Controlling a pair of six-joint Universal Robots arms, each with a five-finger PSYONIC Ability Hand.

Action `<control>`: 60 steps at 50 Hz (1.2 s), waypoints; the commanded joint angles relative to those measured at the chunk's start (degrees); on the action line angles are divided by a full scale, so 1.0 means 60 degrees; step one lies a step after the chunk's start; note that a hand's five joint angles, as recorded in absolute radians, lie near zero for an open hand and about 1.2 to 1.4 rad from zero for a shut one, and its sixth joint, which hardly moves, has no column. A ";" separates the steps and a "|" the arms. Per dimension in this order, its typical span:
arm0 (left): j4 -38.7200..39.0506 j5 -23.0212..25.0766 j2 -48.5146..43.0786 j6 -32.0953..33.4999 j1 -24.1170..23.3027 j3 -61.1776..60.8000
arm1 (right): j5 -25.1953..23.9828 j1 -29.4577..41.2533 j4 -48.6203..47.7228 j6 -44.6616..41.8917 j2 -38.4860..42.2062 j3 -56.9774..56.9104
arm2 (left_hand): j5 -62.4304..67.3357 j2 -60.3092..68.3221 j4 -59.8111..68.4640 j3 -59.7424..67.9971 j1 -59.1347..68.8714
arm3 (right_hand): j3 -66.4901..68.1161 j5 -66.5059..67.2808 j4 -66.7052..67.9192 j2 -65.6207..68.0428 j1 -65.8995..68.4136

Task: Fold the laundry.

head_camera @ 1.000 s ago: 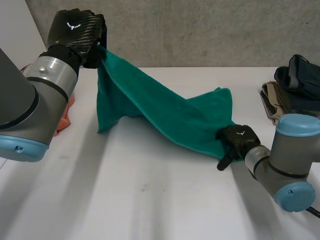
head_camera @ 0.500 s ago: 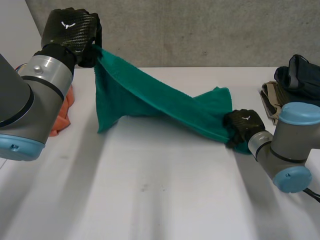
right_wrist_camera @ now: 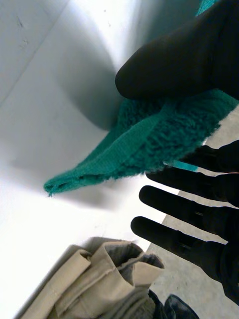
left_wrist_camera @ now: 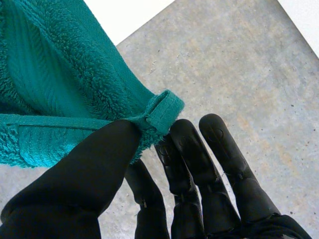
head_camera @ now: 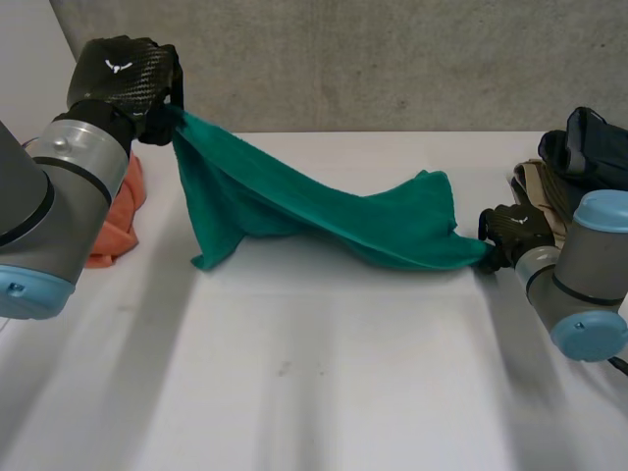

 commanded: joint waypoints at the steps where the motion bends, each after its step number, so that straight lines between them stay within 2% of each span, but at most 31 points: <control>1: 0.0010 -0.0004 -0.0008 -0.0021 0.0009 -0.0180 | -0.0211 0.0066 0.0078 -0.0051 0.0364 -0.0324 | 0.2194 0.1882 0.1864 0.1928 0.2509 | 0.0112 0.0130 0.0109 0.0100 0.0114; 5: 0.0010 -0.0004 -0.0008 -0.0006 0.0024 -0.0195 | -0.0446 0.0066 0.0078 -0.0051 0.0306 -0.0265 | 0.2194 0.1882 0.1864 0.1928 0.2509 | 0.1313 0.1331 0.1309 0.1301 0.1314; 7: 0.0010 -0.0004 -0.0008 -0.0006 0.0038 -0.0195 | -0.0534 0.0066 0.0078 -0.0051 0.0262 -0.0250 | 0.2194 0.1882 0.1864 0.1928 0.2509 | 0.3772 0.3790 0.3768 0.3760 0.3774; 8: 0.0010 -0.0004 -0.0008 -0.0006 0.0038 -0.0195 | -0.0563 0.0081 0.0078 -0.0109 0.0175 -0.0236 | 0.2194 0.1882 0.1864 0.1928 0.2509 | 0.6190 0.6208 0.6186 0.6177 0.6191; 11: -0.0019 0.0010 -0.0023 -0.0006 0.0068 -0.0209 | -0.0564 0.0023 0.0078 -0.0183 -0.0132 -0.0148 | 0.2194 0.1882 0.1864 0.1928 0.2509 | 0.6214 0.6232 0.6210 0.6202 0.6216; 15: -0.0311 0.0011 0.0007 0.0067 0.0185 -0.0297 | -0.0651 -0.0080 0.0253 -0.0197 -0.1200 0.0087 | 0.2194 0.1882 0.1864 0.1928 0.2509 | 0.6214 0.6232 0.6210 0.6202 0.6216; 16: -0.0443 0.0011 0.0021 0.0096 0.0228 -0.0341 | -0.0854 -0.0124 0.0674 -0.0386 -0.1957 0.0174 | 0.2194 0.1882 0.1864 0.1928 0.2509 | 0.6214 0.6232 0.6210 0.6202 0.6216; 19: -0.1291 0.0025 0.0167 0.0199 0.0375 -0.0356 | -0.1222 -0.0430 0.1598 -0.0855 -0.3045 0.0102 | 0.2194 0.1882 0.1864 0.1928 0.2509 | 0.6214 0.6232 0.6210 0.6202 0.6216; 20: -0.1569 0.0025 0.0240 0.0228 0.0419 -0.0356 | -0.1469 -0.0838 0.2500 -0.1422 -0.3846 -0.0015 | 0.2194 0.1882 0.1864 0.1928 0.2509 | 0.6214 0.6232 0.6210 0.6202 0.6216; 22: -0.2434 0.0040 0.0533 0.0404 0.0624 -0.0356 | -0.1691 -0.1323 0.3487 -0.2172 -0.4584 -0.0249 | 0.2194 0.1882 0.1864 0.1928 0.2509 | 0.6214 0.6232 0.6210 0.6202 0.6216; 24: -0.2976 0.0084 0.0738 0.0535 0.0814 -0.0370 | -0.1794 -0.1951 0.4917 -0.3368 -0.5547 -0.0672 | 0.2194 0.1882 0.1864 0.1928 0.2509 | 0.6214 0.6232 0.6210 0.6202 0.6216; 28: -0.4046 0.0157 0.1207 0.1091 0.1210 -0.0341 | -0.1750 -0.2409 0.6882 -0.4880 -0.6430 -0.1434 | 0.2194 0.1882 0.1864 0.1928 0.2509 | 0.6214 0.6232 0.6210 0.6202 0.6216; 35: -0.5087 0.0157 0.1282 0.2747 0.1108 -0.0473 | -0.1780 -0.2249 0.8295 -0.5192 -0.6418 -0.1686 | 0.2194 0.1882 0.1864 0.1928 0.2509 | 0.6214 0.6232 0.6210 0.6202 0.6216; 39: -0.5088 0.0143 0.0639 0.3187 0.1049 -0.0532 | -0.1517 -0.1270 0.8369 -0.5397 -0.5557 -0.1641 | 0.2194 0.1882 0.1864 0.1928 0.2509 | 0.6214 0.6232 0.6210 0.6202 0.6216; 40: -0.5059 0.0128 0.0347 0.3216 0.1049 -0.0445 | -0.1182 -0.0962 0.8398 -0.5601 -0.4974 -0.1729 | 0.2194 0.1882 0.1864 0.1928 0.2509 | 0.6214 0.6232 0.6210 0.6202 0.6216; 46: -0.4240 0.0055 -0.2232 0.3319 0.1035 0.1575 | 0.0299 -0.0549 0.8121 -0.5911 -0.3052 -0.2927 | 0.2194 0.1882 0.1864 0.1928 0.2509 | 0.6214 0.6232 0.6210 0.6202 0.6216; 50: -0.3069 0.0055 -0.3448 0.3305 0.1005 0.3682 | 0.0769 -0.0257 0.7068 -0.5604 -0.1820 -0.4539 | 0.2194 0.1882 0.1864 0.1928 0.2509 | 0.6214 0.6232 0.6210 0.6202 0.6216; 52: -0.2381 0.0055 -0.3771 0.3305 0.1005 0.4605 | 0.0886 -0.0052 0.5843 -0.5137 -0.1439 -0.5692 | 0.2194 0.1882 0.1864 0.1928 0.2509 | 0.6214 0.6232 0.6210 0.6202 0.6216; 54: -0.1050 0.0055 -0.4079 0.3276 0.1020 0.5778 | 0.0945 0.0007 0.4800 -0.4755 -0.1350 -0.6253 | 0.2194 0.1882 0.1864 0.1928 0.2509 | 0.6214 0.6232 0.6210 0.6202 0.6216; 55: -0.0523 0.0040 -0.4138 0.3275 0.1034 0.6115 | 0.1003 0.0022 0.3649 -0.4391 -0.1349 -0.6590 | 0.2194 0.1882 0.1864 0.1928 0.2509 | 0.6214 0.6232 0.6210 0.6202 0.6216; 57: 0.1054 -0.0091 -0.4226 0.3261 0.1093 0.6803 | 0.1062 0.0022 0.2295 -0.4153 -0.1408 -0.6637 | 0.2194 0.1882 0.1864 0.1928 0.2509 | 0.6214 0.6232 0.6210 0.6202 0.6216; 60: 0.2712 -0.0209 -0.4226 0.3261 0.1035 0.6910 | 0.1092 0.0081 0.0039 -0.3816 -0.1656 -0.6360 | 0.2194 0.1882 0.1864 0.1928 0.2509 | 0.6214 0.6232 0.6210 0.6202 0.6216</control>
